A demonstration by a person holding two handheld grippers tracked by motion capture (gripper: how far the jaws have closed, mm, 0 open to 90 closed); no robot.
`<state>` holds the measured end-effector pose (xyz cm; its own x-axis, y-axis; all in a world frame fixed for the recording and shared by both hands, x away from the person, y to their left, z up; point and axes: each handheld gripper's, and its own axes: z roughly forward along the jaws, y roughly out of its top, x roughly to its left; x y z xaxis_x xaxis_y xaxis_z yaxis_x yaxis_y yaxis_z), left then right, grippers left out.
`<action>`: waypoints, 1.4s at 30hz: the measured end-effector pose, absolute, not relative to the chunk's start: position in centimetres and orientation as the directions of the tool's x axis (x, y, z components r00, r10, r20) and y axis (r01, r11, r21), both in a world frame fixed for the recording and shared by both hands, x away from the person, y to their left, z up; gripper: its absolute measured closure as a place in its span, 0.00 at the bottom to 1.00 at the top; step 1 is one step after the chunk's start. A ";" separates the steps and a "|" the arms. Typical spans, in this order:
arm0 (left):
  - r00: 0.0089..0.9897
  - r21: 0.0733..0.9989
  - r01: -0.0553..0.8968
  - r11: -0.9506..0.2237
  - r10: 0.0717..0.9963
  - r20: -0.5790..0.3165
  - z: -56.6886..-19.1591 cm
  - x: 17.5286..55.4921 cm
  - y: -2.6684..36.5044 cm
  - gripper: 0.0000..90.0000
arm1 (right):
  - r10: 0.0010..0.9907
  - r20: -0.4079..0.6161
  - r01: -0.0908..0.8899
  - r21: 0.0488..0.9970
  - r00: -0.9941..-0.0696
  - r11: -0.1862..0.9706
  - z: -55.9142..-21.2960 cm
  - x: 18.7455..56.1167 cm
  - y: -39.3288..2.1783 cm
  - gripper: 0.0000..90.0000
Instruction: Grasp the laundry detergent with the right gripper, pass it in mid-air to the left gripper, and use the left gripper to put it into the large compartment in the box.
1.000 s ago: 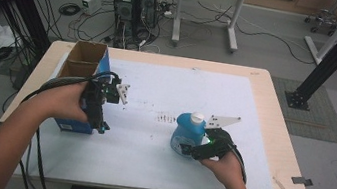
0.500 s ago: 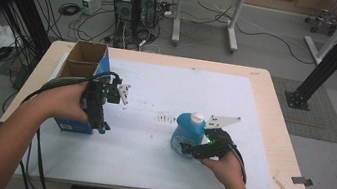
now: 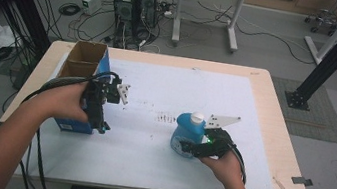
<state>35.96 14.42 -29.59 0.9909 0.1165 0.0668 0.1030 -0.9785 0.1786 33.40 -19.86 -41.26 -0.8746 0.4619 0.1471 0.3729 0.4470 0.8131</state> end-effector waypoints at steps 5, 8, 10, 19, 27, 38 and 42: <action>0.991 0.177 0.106 -0.978 0.119 0.064 -29.6 36.0 14.4 0.02 | 0.460 0.142 0.365 0.818 -0.877 0.444 -41.3 33.5 -19.8 0.40; 0.991 0.174 0.103 -0.979 0.115 0.062 -29.6 36.0 14.4 0.02 | 0.458 0.134 0.357 0.821 -0.879 0.445 -41.3 33.4 -19.8 0.42; 0.991 0.176 0.104 -0.979 0.117 0.063 -29.7 36.0 14.4 0.02 | 0.458 0.126 0.350 0.823 -0.880 0.447 -41.3 33.4 -19.8 0.43; 0.991 0.176 0.108 -0.978 0.120 0.060 -29.8 36.0 14.5 0.02 | 0.451 0.072 0.301 0.835 -0.890 0.460 -41.2 33.2 -19.7 0.47; 0.991 0.178 0.105 -0.978 0.117 0.060 -29.8 36.0 14.4 0.02 | 0.446 0.027 0.262 0.840 -0.895 0.476 -41.1 32.9 -19.6 0.50; 0.991 0.177 0.109 -0.978 0.121 0.059 -29.8 36.1 14.4 0.02 | 0.442 0.017 0.248 0.847 -0.897 0.470 -41.1 32.8 -19.6 0.52; 0.991 0.181 0.108 -0.977 0.120 0.058 -29.8 36.1 14.3 0.02 | 0.436 0.013 0.240 0.848 -0.900 0.472 -41.0 32.7 -19.5 0.52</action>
<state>36.14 14.32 -29.79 0.9910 0.1204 0.0578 0.1082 -0.9775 0.1811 32.71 -19.50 -41.01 -0.9000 0.4357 0.0127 0.2404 0.4717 0.8483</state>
